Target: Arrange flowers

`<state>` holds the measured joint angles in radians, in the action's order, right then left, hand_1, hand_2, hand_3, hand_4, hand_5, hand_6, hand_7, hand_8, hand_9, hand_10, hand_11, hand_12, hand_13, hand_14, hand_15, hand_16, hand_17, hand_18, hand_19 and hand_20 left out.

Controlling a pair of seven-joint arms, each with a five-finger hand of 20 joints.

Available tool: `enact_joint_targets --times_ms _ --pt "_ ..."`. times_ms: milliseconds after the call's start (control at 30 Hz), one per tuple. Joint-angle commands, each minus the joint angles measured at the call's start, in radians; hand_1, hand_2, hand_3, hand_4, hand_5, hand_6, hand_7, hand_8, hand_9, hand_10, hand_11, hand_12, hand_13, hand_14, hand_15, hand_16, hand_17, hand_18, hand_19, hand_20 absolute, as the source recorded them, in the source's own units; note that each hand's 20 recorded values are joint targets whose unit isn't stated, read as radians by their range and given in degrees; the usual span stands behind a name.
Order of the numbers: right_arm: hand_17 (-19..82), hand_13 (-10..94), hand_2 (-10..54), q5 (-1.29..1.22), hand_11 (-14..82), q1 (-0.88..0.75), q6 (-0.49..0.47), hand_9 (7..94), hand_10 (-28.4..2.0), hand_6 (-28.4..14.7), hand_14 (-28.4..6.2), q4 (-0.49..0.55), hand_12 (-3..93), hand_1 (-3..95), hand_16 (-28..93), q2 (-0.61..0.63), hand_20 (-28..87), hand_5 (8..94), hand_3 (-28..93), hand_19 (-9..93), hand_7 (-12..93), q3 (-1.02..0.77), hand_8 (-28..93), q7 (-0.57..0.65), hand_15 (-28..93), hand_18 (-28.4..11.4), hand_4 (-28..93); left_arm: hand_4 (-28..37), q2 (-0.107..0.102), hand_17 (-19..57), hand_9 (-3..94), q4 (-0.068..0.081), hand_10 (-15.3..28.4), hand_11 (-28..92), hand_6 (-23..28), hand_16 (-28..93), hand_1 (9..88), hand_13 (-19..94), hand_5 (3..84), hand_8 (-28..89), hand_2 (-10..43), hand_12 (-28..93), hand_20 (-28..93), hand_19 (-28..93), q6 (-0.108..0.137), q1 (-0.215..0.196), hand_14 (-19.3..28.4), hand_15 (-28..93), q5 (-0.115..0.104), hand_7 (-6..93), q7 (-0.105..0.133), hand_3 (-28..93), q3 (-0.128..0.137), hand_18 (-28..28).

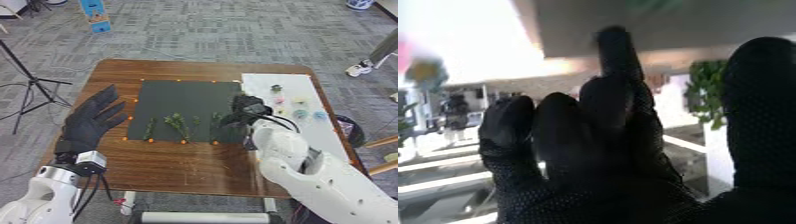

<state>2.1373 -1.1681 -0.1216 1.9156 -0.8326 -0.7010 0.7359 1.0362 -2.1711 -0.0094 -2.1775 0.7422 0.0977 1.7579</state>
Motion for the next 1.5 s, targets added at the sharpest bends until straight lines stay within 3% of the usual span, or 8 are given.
enact_joint_targets --times_ms 33,267,433,567,867,1200,1367,1500 --pt "25 57 -9.5 0.072 59.9 -0.066 0.195 52.8 -15.5 -5.3 -14.9 -0.014 55.2 27.1 46 0.133 46 49.1 76 81 31 -0.084 -10 0.018 81 -24.2 -28 -28.3 0.009 -10.6 21.8 -0.009 10.7 17 3.0 5 23.9 20 27.9 -9 -9.5 16 7 42 0.005 -0.015 14.0 16 -0.004 18.6 0.002 71 0.006 24.4" --pt "23 53 -9.5 0.075 60.3 -0.108 0.190 47.0 -15.9 -5.9 -16.0 -0.029 53.1 28.0 44 0.223 48 45.9 77 79 30 -0.090 -10 0.029 82 -24.4 -28 -28.3 0.006 -10.6 21.7 -0.011 10.7 17 3.1 5 23.9 20 27.9 -10 -9.5 16 7 42 0.003 -0.018 14.0 16 -0.004 18.6 0.002 71 0.012 24.4" --pt "23 52 -9.5 0.077 54.2 -0.088 0.208 47.9 -15.2 -5.4 -15.7 -0.087 44.2 27.8 42 0.232 49 47.0 78 79 30 -0.038 -10 0.030 81 -24.5 -28 -28.3 0.005 -10.7 21.8 -0.010 10.7 17 3.0 5 24.0 20 27.9 -10 -9.5 16 8 42 0.001 -0.021 14.0 16 -0.004 18.7 0.000 71 0.013 24.4" --pt "23 52 -9.5 0.100 36.1 -0.052 0.271 52.7 -13.5 -5.4 -15.3 -0.141 31.0 27.9 41 0.229 50 47.3 79 79 28 0.029 -10 0.044 81 -24.4 -28 -28.3 0.002 -10.7 21.7 -0.007 10.7 17 3.1 5 23.9 20 27.9 -10 -9.5 16 8 42 -0.004 -0.014 13.9 16 -0.004 18.7 -0.002 71 0.010 24.3" --pt "24 52 -9.5 0.102 23.5 -0.009 0.330 50.3 -13.9 -6.0 -14.7 -0.214 23.1 27.8 39 0.207 50 44.9 80 80 27 0.088 -10 0.038 79 -24.1 -28 -28.3 0.000 -10.7 21.7 -0.005 10.6 17 3.1 5 24.0 20 27.9 -10 -9.5 16 8 42 -0.003 -0.011 13.9 16 -0.005 18.6 -0.005 71 0.009 24.3" --pt "28 58 -9.5 0.140 40.3 0.061 0.513 63.4 -10.6 0.0 -10.7 -0.311 28.2 35.0 38 0.153 50 55.5 82 82 38 0.221 -14 0.004 78 -22.2 -28 -28.3 0.005 -10.7 21.7 -0.006 10.7 17 3.2 4 24.0 20 28.0 -10 -9.5 16 8 42 -0.002 -0.017 13.9 17 -0.006 18.6 -0.005 71 0.010 24.3" --pt "31 64 -9.5 0.171 30.2 0.092 0.547 74.9 -6.5 1.1 -8.7 -0.348 52.6 45.1 40 0.125 49 63.5 74 83 45 0.281 6 0.007 78 -21.2 -28 -28.3 0.008 -10.6 21.8 -0.006 10.7 17 3.2 4 24.0 20 28.1 -10 -9.5 16 8 42 0.000 -0.014 13.9 16 -0.005 18.6 -0.004 71 0.007 24.3" --pt "32 67 -9.5 0.173 27.5 0.096 0.525 81.7 -4.7 2.4 -7.9 -0.361 57.5 49.5 41 0.119 49 69.3 75 84 46 0.280 7 0.000 77 -20.8 -28 -28.3 0.009 -10.6 21.8 -0.009 10.7 17 3.1 4 23.9 20 28.1 -10 -9.5 16 8 42 0.003 -0.021 14.0 16 -0.004 18.7 -0.001 71 0.012 24.3"
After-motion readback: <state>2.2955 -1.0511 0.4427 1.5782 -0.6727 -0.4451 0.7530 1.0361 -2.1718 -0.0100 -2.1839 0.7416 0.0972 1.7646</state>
